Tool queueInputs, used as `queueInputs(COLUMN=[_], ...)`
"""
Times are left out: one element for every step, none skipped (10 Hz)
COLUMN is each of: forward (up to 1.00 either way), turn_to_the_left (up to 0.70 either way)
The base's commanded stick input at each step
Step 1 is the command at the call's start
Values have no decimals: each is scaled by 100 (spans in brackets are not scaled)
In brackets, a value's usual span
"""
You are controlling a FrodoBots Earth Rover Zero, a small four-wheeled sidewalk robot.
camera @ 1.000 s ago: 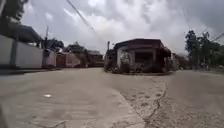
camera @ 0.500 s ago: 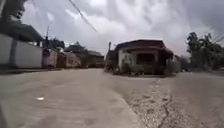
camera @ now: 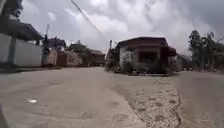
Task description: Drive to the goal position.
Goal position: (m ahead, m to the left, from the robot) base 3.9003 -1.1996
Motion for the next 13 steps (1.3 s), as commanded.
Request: queueInputs(forward=[50, 50, 50, 50, 50, 50, 50, 50, 50, 50, 50, 50, 50], turn_to_the_left=[1, 1, 1, 1, 1, 1, 1, 1, 1, 1, 1, 1, 1])
